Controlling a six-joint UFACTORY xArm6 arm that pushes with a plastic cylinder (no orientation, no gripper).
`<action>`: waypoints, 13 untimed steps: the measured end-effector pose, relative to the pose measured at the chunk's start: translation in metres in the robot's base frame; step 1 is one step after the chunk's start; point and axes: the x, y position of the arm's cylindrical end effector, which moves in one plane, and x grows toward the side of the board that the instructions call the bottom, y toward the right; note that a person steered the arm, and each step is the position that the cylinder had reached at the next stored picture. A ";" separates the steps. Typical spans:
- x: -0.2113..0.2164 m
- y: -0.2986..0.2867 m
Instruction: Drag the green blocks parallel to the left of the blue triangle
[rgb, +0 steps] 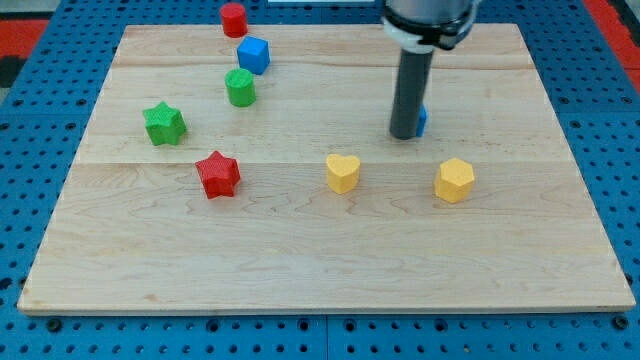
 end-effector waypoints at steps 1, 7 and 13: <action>-0.007 -0.001; -0.099 -0.227; 0.011 -0.247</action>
